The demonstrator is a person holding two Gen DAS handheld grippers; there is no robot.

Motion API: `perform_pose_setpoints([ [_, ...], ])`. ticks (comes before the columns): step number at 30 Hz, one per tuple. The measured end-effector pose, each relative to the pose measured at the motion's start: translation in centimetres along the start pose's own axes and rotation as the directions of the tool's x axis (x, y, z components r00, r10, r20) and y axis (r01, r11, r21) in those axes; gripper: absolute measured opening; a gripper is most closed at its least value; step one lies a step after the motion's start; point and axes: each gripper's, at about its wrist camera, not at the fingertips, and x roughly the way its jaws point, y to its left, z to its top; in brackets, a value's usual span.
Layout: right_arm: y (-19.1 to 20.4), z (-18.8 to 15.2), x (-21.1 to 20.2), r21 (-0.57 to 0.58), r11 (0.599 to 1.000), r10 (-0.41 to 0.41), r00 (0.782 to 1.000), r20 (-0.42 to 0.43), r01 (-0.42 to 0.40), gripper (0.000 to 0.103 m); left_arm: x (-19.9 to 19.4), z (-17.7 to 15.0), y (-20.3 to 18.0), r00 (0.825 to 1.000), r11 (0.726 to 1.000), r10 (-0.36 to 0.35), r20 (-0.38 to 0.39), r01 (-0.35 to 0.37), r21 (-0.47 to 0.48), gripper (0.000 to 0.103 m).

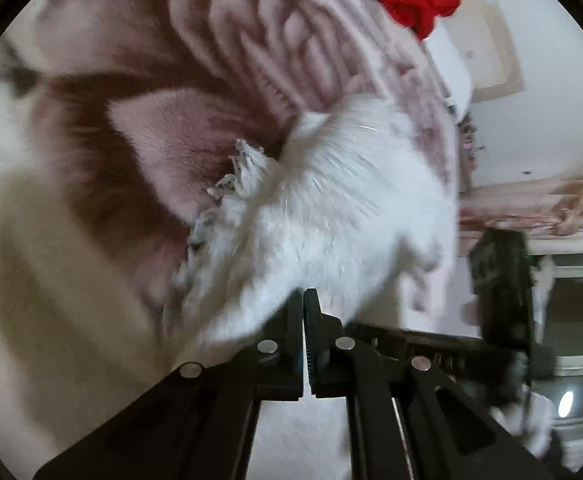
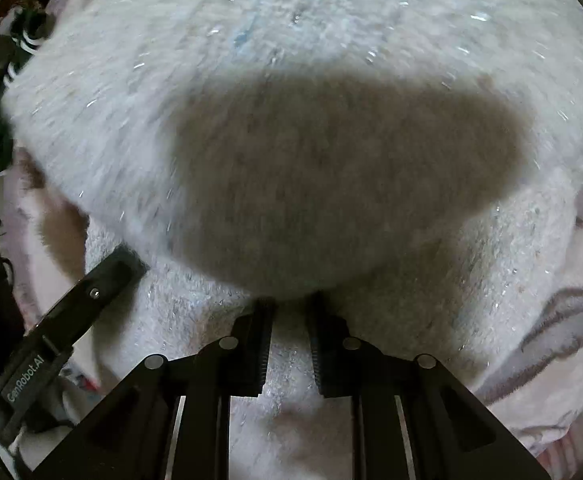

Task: Fold large clothes

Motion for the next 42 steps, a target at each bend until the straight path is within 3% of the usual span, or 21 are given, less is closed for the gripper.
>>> perform_pose_setpoints([
  [1,-0.4,-0.7,-1.1,0.002,0.999,0.037,0.999,0.017,-0.037,0.023,-2.2,-0.8,-0.4,1.0,1.0,-0.002,0.019,0.001,0.017,0.019],
  [2,-1.0,-1.8,-2.5,-0.002,0.996,0.088,0.995,0.046,-0.088,0.03,-3.9,-1.7,-0.5,0.999,0.999,0.011,0.035,-0.012,0.03,0.05],
  [3,-1.6,-3.2,-3.7,-0.001,0.99,0.141,0.988,0.07,-0.141,0.051,-5.3,-2.4,-0.5,0.998,0.999,0.036,0.046,-0.037,0.036,0.08],
  [4,-2.5,-4.9,-4.6,0.009,0.982,0.185,0.979,0.09,-0.186,0.059,-7.0,-3.7,0.0,0.996,0.997,0.065,0.066,-0.068,0.038,0.082],
  [8,-6.4,-13.8,-5.0,0.1,0.949,0.288,0.952,0.108,-0.298,0.061,-8.3,-9.1,3.7,0.974,0.974,0.227,0.003,-0.227,0.024,0.082],
  [11,-8.7,-21.0,-1.0,0.213,0.918,0.331,0.942,0.06,-0.336,0.062,-7.5,-11.8,6.1,0.966,0.966,0.256,-0.031,-0.256,-0.017,0.072],
  [12,-9.1,-23.0,0.6,0.245,0.903,0.353,0.935,0.04,-0.352,0.062,-7.1,-13.0,6.8,0.971,0.971,0.239,-0.031,-0.239,-0.021,0.053],
  [13,-9.3,-24.7,2.7,0.281,0.891,0.368,0.93,0.012,-0.357,0.062,-6.8,-13.4,7.0,0.97,0.971,0.239,-0.039,-0.24,-0.02,0.007],
  [16,-8.8,-28.6,8.2,0.364,0.844,0.43,0.903,-0.017,-0.395,0.06,-6.8,-15.1,6.4,0.977,0.977,0.213,-0.016,-0.212,0.011,0.008],
  [17,-8.5,-29.6,9.0,0.363,0.85,0.412,0.911,-0.005,-0.382,0.053,-7.0,-15.2,6.2,0.975,0.975,0.221,-0.016,-0.221,0.024,0.008],
  [18,-8.3,-30.2,9.0,0.353,0.863,0.38,0.925,0.021,-0.362,0.029,-7.2,-15.7,6.3,0.976,0.975,0.218,-0.028,-0.217,0.037,0.008],
  [19,-8.3,-30.8,8.8,0.35,0.873,0.346,0.937,0.047,-0.34,0.025,-7.1,-15.7,6.7,0.976,0.977,0.213,-0.038,-0.212,0.038,0.008],
  [25,-9.0,-33.8,8.9,0.359,0.887,0.286,0.956,0.066,-0.29,0.028,-7.1,-14.6,8.5,0.988,0.996,0.091,-0.127,-0.092,0.0,0.015],
  [29,-12.1,-34.4,6.8,0.382,0.821,0.405,0.904,0.133,-0.424,0.052,-7.7,-13.7,9.3,0.991,0.999,0.047,-0.126,-0.043,0.033,0.062],
  [30,-13.1,-35.2,6.6,0.386,0.806,0.418,0.893,0.165,-0.448,0.061,-7.0,-13.5,9.9,0.99,0.999,0.038,-0.136,-0.034,0.032,0.062],
  [33,-15.4,-35.9,7.9,0.383,0.768,0.479,0.857,0.188,-0.513,0.062,-3.9,-13.8,11.2,0.977,0.999,-0.043,-0.208,0.044,0.003,0.063],
  [35,-16.0,-35.7,10.7,0.387,0.707,0.569,0.801,0.185,-0.592,0.064,-3.2,-13.8,11.2,0.975,0.998,-0.047,-0.216,0.055,0.03,0.066],
  [37,-16.0,-35.5,12.8,0.384,0.642,0.636,0.741,0.217,-0.664,0.074,-3.2,-14.0,10.7,0.977,0.996,-0.048,-0.208,0.063,0.065,0.066],
  [39,-15.5,-35.2,13.4,0.353,0.622,0.663,0.71,0.237,-0.699,0.076,-3.9,-14.3,10.1,0.979,0.993,-0.053,-0.196,0.073,0.093,0.061],
  [41,-14.3,-34.9,13.0,0.291,0.614,0.689,0.678,0.254,-0.733,0.073,-4.5,-14.6,9.2,0.98,0.99,-0.048,-0.194,0.072,0.121,0.027],
  [42,-13.7,-34.7,13.0,0.278,0.614,0.693,0.673,0.259,-0.739,0.064,-4.5,-14.6,8.6,0.981,0.989,-0.045,-0.187,0.071,0.131,0.022],
])
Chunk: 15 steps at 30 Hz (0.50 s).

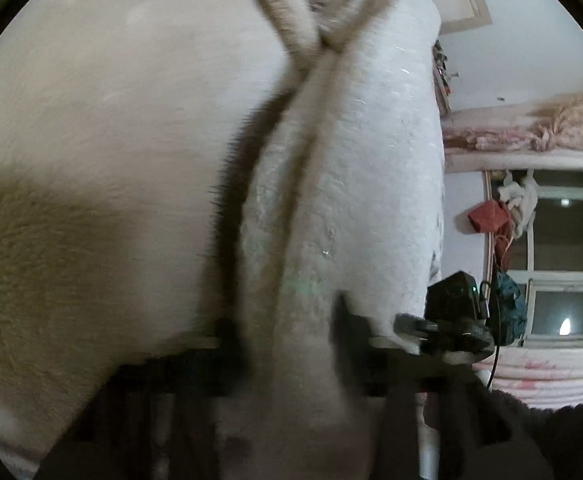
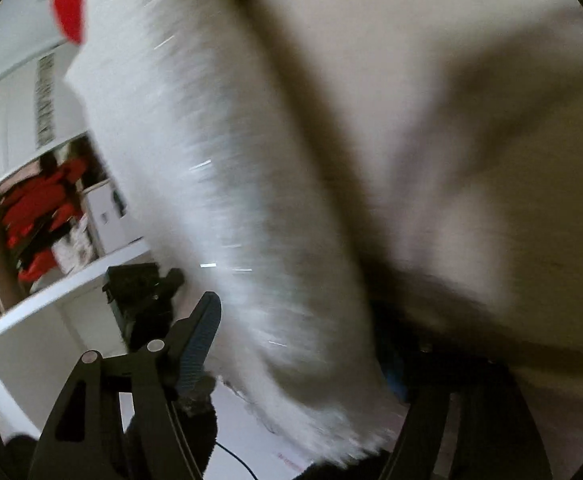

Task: Fold large clothes

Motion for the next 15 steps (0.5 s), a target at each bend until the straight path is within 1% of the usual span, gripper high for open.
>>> perform_pose_setpoints([
  [1,0.5,-0.3,0.4,-0.005,1.0,0.001,1.0,0.005,-0.001,0.038,-0.4,0.0,-0.5,1.0,1.0,0.01,0.01,-0.01,0.006,0.019],
  [2,0.8,-0.4,1.0,-0.001,1.0,-0.002,1.0,0.002,0.002,0.03,0.0,0.0,-1.2,1.0,1.0,0.018,0.016,-0.018,0.001,0.017],
  [3,1.1,-0.8,1.6,0.013,1.0,0.015,1.0,0.011,-0.015,0.027,-0.3,-0.1,-1.6,1.0,1.0,0.018,0.023,-0.018,-0.009,0.015],
  [4,1.6,-0.7,2.1,0.027,1.0,0.014,1.0,0.028,-0.015,0.025,-0.8,-0.5,-2.0,0.999,1.0,0.004,0.032,-0.003,-0.026,0.015],
  [5,2.2,-1.5,1.8,0.03,1.0,0.001,0.999,0.039,-0.002,0.024,-0.9,-1.0,-2.3,0.999,0.999,-0.003,0.037,0.005,-0.039,0.014],
  [6,2.8,-1.6,1.3,0.034,0.999,-0.003,0.999,0.044,0.002,0.023,-1.5,-1.6,-2.7,0.999,0.998,-0.016,0.041,0.018,-0.057,0.013],
  [7,3.4,-2.5,0.8,0.048,0.999,-0.003,0.999,0.049,0.0,0.022,-2.7,-2.7,-3.3,0.999,0.997,-0.035,0.041,0.038,-0.073,0.013],
  [9,4.3,-4.5,-1.1,0.059,0.998,-0.006,0.999,0.047,0.003,0.022,-4.2,-4.5,-4.3,0.999,0.995,-0.042,0.01,0.043,-0.086,0.013],
  [10,4.8,-6.0,-1.8,0.066,0.998,-0.018,0.999,0.033,0.016,0.022,-4.8,-5.4,-4.8,0.999,0.996,-0.038,-0.003,0.037,-0.08,0.013],
  [11,4.4,-6.9,-3.5,0.075,0.997,-0.024,1.0,0.015,0.023,0.022,-5.2,-6.3,-5.2,0.999,0.996,-0.038,-0.013,0.037,-0.08,0.013],
  [12,4.1,-8.5,-4.9,0.093,0.995,-0.031,0.999,-0.01,0.032,0.022,-5.5,-6.7,-5.4,0.999,0.995,-0.044,-0.02,0.042,-0.088,0.013],
  [13,4.1,-9.9,-5.2,0.12,0.992,-0.026,0.999,-0.03,0.029,0.022,-5.9,-6.9,-5.6,0.998,0.994,-0.052,-0.019,0.05,-0.096,0.013],
  [15,3.5,-12.6,-5.3,0.2,0.98,0.027,0.998,-0.05,-0.016,0.022,-6.4,-6.3,-6.1,0.997,0.992,-0.083,0.004,0.083,-0.099,0.013],
])
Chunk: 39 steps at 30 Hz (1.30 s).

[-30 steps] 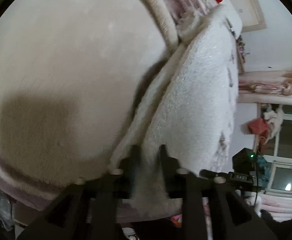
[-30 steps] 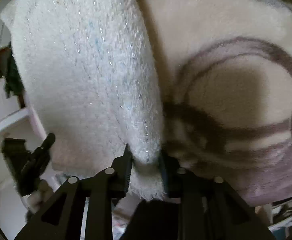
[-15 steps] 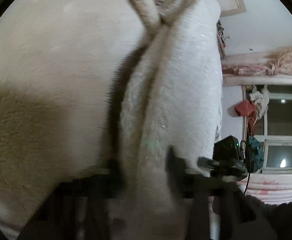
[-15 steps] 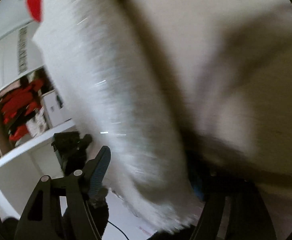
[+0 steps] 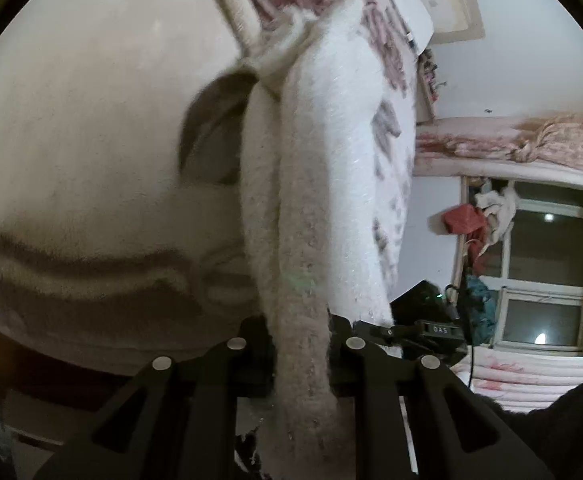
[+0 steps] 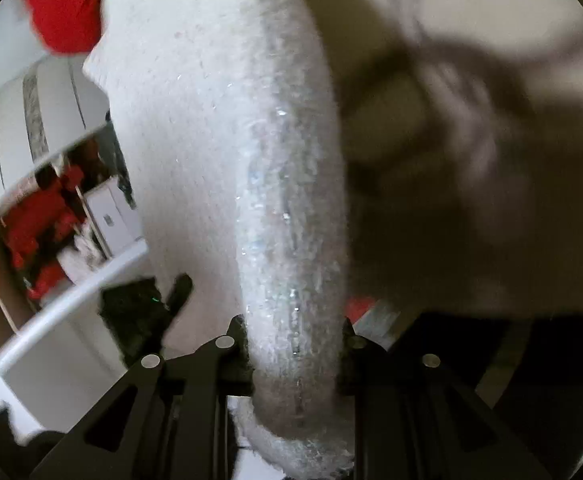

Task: Fold large clothes

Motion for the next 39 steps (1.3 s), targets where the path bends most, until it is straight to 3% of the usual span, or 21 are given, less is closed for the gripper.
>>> perform_pose_setpoints([
  [3,0.6,-0.6,-0.7,0.047,0.993,0.104,0.994,0.017,-0.104,0.021,-0.6,2.5,-2.1,0.996,0.997,-0.071,0.057,0.069,0.028,0.013],
  [8,5.9,2.2,-3.7,-0.039,0.978,0.207,0.976,0.061,-0.205,0.021,-0.3,8.2,-6.5,0.97,0.978,-0.199,0.136,0.187,0.096,0.013],
  [15,14.3,12.8,-7.4,-0.139,0.946,0.309,0.943,0.124,-0.292,0.021,3.8,16.6,-9.9,0.948,0.967,-0.24,0.21,0.214,0.14,0.013],
  [18,16.3,18.7,-8.4,-0.129,0.934,0.35,0.924,0.157,-0.332,0.021,6.0,20.8,-8.8,0.949,0.975,-0.218,0.229,0.201,0.096,0.013],
  [22,17.7,26.7,-7.5,-0.092,0.939,0.343,0.921,0.182,-0.332,0.02,9.9,25.8,-6.2,0.965,0.985,-0.163,0.206,0.171,-0.022,0.013],
  [27,15.6,33.6,-6.3,0.016,0.951,0.299,0.932,0.205,-0.308,0.02,13.4,29.2,-3.3,0.98,0.986,-0.106,0.171,0.126,-0.112,0.015],
  [31,14.7,37.3,-4.9,0.127,0.924,0.334,0.924,0.188,-0.36,0.02,13.7,30.3,-3.3,0.984,0.982,-0.101,0.146,0.122,-0.142,0.017],
  [33,13.8,37.9,-5.5,0.161,0.91,0.355,0.918,0.178,-0.383,0.027,13.5,30.2,-3.6,0.984,0.981,-0.111,0.137,0.131,-0.144,0.017],
  [35,14.6,37.3,-6.9,0.118,0.901,0.394,0.902,0.177,-0.417,0.039,13.5,30.0,-3.5,0.985,0.977,-0.115,0.131,0.136,-0.162,0.017],
  [37,14.8,36.1,-9.1,0.075,0.876,0.455,0.867,0.201,-0.477,0.058,13.3,29.8,-3.5,0.984,0.973,-0.113,0.135,0.137,-0.184,0.018],
  [39,15.4,34.5,-11.6,0.014,0.878,0.457,0.848,0.268,-0.478,0.062,13.1,29.6,-3.5,0.986,0.972,-0.103,0.132,0.128,-0.198,0.02],
])
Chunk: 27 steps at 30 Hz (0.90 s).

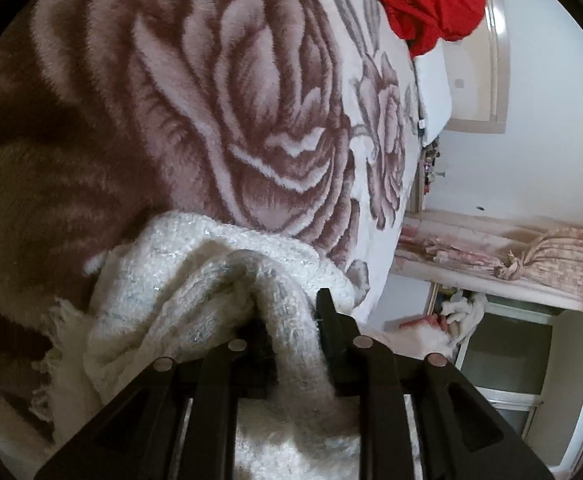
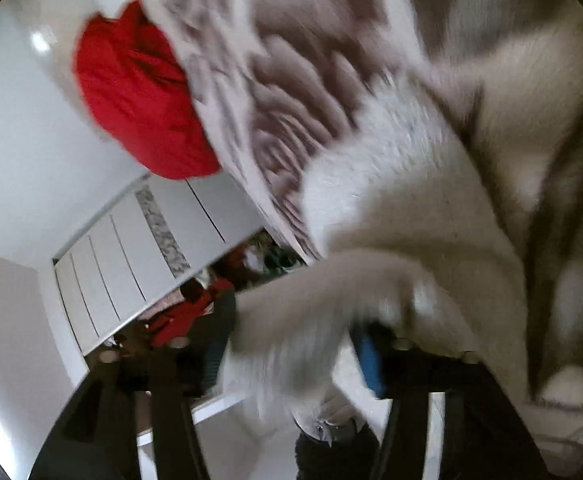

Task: Fold large clothes

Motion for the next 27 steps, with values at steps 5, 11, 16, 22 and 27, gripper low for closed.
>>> perform_pose_setpoints([
  [5,4.3,-5.6,-1.4,-0.29,0.926,-0.232,0.97,0.068,0.242,0.062,-1.3,-1.2,-1.0,1.0,1.0,-0.013,0.006,0.013,-0.017,0.032],
  [11,5.9,-8.1,7.5,-0.609,0.654,-0.569,0.822,-0.006,0.449,0.062,-4.6,-3.0,-3.0,0.993,0.998,-0.055,0.103,0.057,-0.015,0.072],
  [16,7.3,-3.3,11.8,-0.58,0.567,-0.624,0.765,0.16,0.585,0.062,-7.5,-4.3,-5.3,0.963,0.986,0.098,0.251,-0.129,0.11,0.072],
  [22,9.6,-1.9,12.5,-0.628,0.497,-0.686,0.714,0.139,0.6,0.062,-7.4,-8.0,-5.5,0.905,0.913,0.265,0.333,-0.347,0.215,0.072],
  [27,11.7,-2.6,6.0,-0.676,0.452,-0.66,0.728,0.185,0.582,0.079,-2.9,-7.9,-1.4,0.853,0.842,0.43,0.297,-0.498,0.209,0.074],
])
